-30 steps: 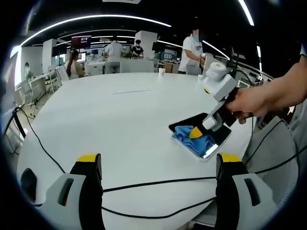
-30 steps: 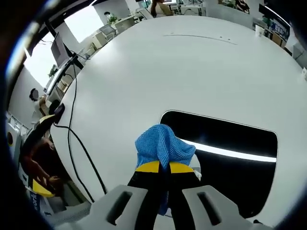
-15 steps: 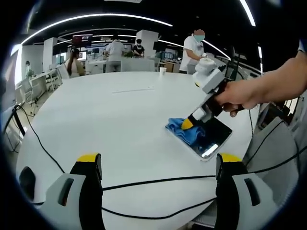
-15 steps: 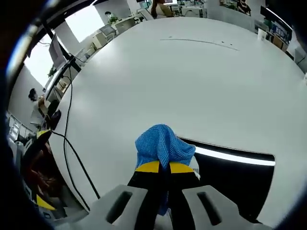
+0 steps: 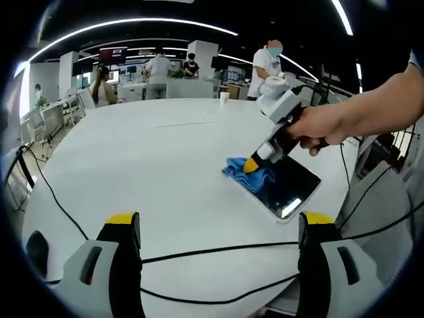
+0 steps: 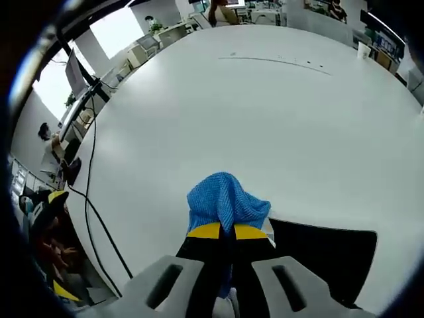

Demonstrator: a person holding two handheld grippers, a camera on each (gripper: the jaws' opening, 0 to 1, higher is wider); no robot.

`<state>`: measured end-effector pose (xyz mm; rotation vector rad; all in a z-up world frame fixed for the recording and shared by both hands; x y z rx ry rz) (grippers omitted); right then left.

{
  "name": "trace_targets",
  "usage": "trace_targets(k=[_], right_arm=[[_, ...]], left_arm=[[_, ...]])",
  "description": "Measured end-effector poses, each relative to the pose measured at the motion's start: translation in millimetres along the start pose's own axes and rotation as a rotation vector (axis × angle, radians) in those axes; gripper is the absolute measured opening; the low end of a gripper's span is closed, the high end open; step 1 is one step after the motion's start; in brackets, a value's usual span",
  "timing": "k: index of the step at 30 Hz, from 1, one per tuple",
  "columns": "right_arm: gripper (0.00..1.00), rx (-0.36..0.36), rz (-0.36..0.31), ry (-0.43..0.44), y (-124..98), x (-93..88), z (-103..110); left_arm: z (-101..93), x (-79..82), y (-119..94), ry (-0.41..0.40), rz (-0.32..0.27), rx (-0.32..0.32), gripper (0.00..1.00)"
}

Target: Wipe the mirror surface with the cleaning cloth until all visible marks leave the cleaned area.

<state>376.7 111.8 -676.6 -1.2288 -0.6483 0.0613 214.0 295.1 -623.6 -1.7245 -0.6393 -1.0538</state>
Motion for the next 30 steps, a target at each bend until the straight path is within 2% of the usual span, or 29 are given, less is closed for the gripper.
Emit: trace_targets(k=[13,30], right_arm=[[0.0,0.0,-0.002,-0.01,6.0,3.8,-3.7],[0.0,0.009,-0.008,-0.02,5.9,3.2,-3.2]], left_arm=[[-1.8,-3.2,-2.4,0.002,0.01,0.008,0.99],[-4.3,1.9,2.5,0.023,0.011,0.0,0.99]])
Point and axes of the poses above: the point that each gripper's makers call its tool centre point, and the gripper's own axes: y roughly forward along the fingers, z roughly to its left, x roughly out of its top, the point moved 7 cm from there along -y, roughly backward along the fingers
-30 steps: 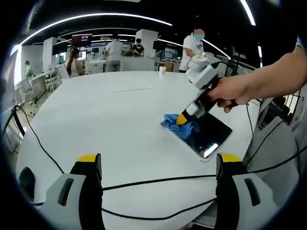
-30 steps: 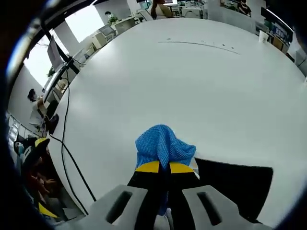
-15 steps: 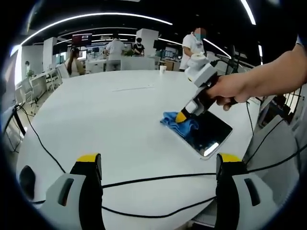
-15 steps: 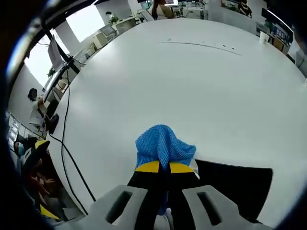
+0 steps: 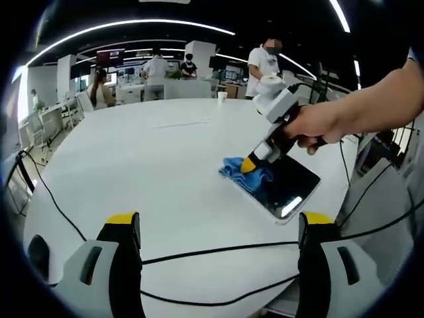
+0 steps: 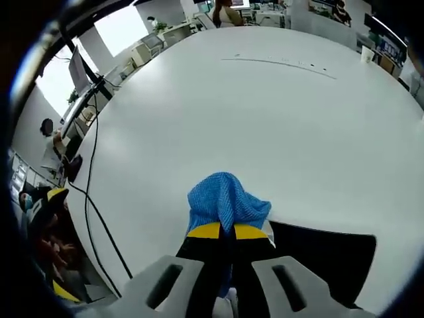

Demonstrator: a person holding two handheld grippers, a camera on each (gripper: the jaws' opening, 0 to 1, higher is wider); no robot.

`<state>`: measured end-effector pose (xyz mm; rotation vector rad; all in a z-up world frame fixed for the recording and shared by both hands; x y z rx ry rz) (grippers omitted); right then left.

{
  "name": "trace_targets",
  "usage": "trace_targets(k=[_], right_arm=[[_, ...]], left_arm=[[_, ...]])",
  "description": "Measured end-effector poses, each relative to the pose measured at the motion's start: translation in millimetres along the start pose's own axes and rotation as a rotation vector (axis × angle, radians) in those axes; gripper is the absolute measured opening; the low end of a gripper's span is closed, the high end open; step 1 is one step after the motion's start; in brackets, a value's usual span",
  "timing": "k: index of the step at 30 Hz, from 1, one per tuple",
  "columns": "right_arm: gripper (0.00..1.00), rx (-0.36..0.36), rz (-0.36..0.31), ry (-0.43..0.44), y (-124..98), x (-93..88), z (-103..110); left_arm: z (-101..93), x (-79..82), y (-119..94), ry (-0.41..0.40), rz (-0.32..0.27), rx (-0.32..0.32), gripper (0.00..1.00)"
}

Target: Wipe the mirror surface with the cleaning cloth until all visible marks leave the cleaned area.

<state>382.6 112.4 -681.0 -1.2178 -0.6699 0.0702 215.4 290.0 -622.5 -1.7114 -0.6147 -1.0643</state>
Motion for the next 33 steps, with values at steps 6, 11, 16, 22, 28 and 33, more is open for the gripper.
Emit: trace_targets(k=[6,11,16,22,28,33], right_arm=[[0.0,0.009,-0.003,0.003,-0.6,-0.6,0.0],[0.0,0.007,-0.003,-0.006,-1.9,-1.7,0.0],[0.0,0.013,0.002,0.018,-5.1,-3.6,-3.9],[0.0,0.009,0.001,0.015,-8.7,-6.4,-7.3],[0.0,0.007,0.008,0.029,-13.3,-8.4,-13.4],[0.0,0.003,0.01,0.03,-16.3,-10.3,-18.5]], left_arm=[[3.6,0.7,-0.9,-0.004,-0.004,0.012,0.99],[0.0,-0.1,-1.2,0.003,0.0,0.01,0.99],[0.7,-0.6,-2.3,0.001,0.003,0.012,0.99],[3.6,0.5,-3.7,0.005,0.003,0.02,0.99],[3.0,2.1,-3.8,0.013,-0.001,0.02,0.99],[1.5,1.5,-4.4,0.013,0.001,0.022,0.99]])
Point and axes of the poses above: the point that each gripper's makers call its tool centre point, and the gripper's own axes: y roughly forward along the fingers, z roughly to its left, x roughly out of its top, the point moved 7 cm from there along -y, roughly backward along the fingers
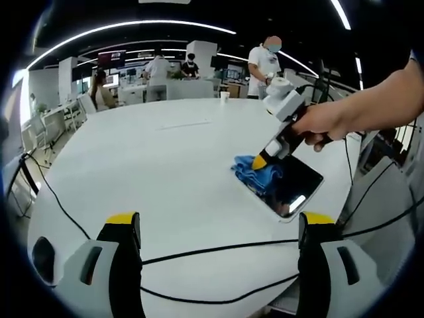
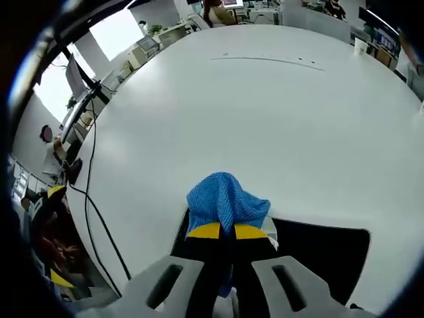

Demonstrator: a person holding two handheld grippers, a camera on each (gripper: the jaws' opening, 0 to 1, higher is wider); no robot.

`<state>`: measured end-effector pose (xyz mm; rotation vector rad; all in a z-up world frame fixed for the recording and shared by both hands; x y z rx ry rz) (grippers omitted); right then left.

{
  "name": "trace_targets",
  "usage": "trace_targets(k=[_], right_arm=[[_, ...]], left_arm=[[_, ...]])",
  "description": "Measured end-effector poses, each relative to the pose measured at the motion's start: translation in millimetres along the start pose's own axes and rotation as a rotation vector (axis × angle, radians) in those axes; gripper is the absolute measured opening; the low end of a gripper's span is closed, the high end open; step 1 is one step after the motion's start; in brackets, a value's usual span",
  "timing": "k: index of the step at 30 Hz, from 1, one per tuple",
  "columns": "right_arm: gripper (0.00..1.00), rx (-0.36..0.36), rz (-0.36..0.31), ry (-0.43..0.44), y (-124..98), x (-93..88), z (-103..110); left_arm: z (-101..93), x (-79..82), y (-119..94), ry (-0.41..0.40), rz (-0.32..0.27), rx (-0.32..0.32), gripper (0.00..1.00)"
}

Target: Wipe the mirror surface with the cleaning cloth until all visible marks leave the cleaned area.

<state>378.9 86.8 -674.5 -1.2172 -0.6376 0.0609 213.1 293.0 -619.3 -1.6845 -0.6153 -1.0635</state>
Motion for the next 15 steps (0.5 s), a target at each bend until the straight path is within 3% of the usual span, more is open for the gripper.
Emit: trace_targets(k=[15], right_arm=[[0.0,-0.019,0.007,-0.004,-2.2,-0.8,-13.6]], left_arm=[[-1.4,0.7,-2.7,0.004,-0.007,0.01,0.98]])
Point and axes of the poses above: the point that each gripper's makers call its tool centre point, and the gripper's own axes: y roughly forward along the fingers, z roughly to its left, x roughly out of its top, the point moved 7 cm from there along -y, roughly backward along the fingers
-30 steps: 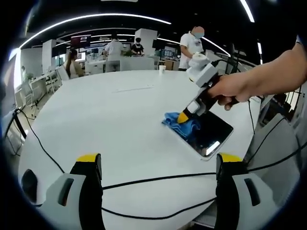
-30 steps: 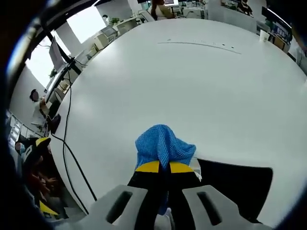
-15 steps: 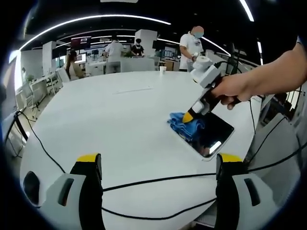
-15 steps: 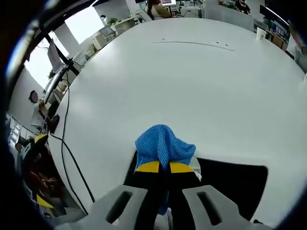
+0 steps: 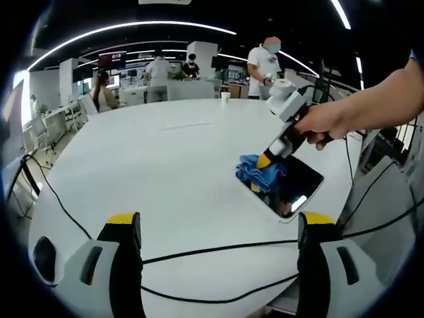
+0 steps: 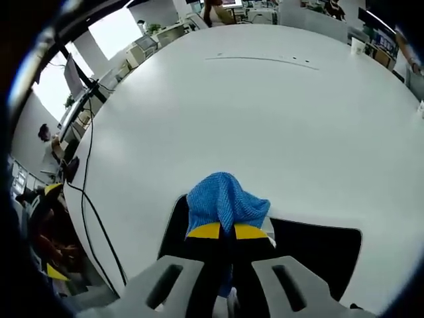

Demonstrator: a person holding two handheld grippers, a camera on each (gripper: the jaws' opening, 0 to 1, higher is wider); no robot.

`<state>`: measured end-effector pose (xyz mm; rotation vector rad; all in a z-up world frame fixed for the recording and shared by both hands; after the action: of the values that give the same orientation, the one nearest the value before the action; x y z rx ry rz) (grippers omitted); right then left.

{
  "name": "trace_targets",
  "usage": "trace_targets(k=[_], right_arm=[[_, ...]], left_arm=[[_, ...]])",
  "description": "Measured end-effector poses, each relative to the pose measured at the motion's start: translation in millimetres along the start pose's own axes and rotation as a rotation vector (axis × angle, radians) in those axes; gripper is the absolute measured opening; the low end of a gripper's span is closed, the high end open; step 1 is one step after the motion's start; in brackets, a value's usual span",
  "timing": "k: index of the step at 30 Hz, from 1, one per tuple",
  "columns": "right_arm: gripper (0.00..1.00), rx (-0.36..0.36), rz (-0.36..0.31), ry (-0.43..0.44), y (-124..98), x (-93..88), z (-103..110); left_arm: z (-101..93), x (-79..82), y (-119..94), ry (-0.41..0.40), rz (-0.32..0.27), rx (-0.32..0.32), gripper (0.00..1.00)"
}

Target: Wipe the mirror surface with the cleaning cloth until all visible marks leave the cleaned area.

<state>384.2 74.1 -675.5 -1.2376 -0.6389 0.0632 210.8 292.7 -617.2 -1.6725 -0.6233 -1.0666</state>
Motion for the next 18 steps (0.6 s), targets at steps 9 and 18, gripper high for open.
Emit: trace_targets(k=[9,18], right_arm=[[0.0,-0.014,0.001,0.0,-0.6,-1.3,-5.8],[0.0,-0.031,-0.012,-0.01,-2.3,-3.8,-2.9]], left_arm=[[-2.1,-3.5,-3.1,-0.008,-0.002,0.006,0.98],[-3.8,-1.6,-5.6,-0.009,-0.012,0.013,0.98]])
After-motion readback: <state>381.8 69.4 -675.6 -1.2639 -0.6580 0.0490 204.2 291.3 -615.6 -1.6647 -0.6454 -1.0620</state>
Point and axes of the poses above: the point that each gripper's makers call its tool centre point, and the gripper's own axes: y roughly forward along the fingers, z roughly to its left, x roughly out of its top, the point moved 7 cm from there along -y, roughly backward along the fingers
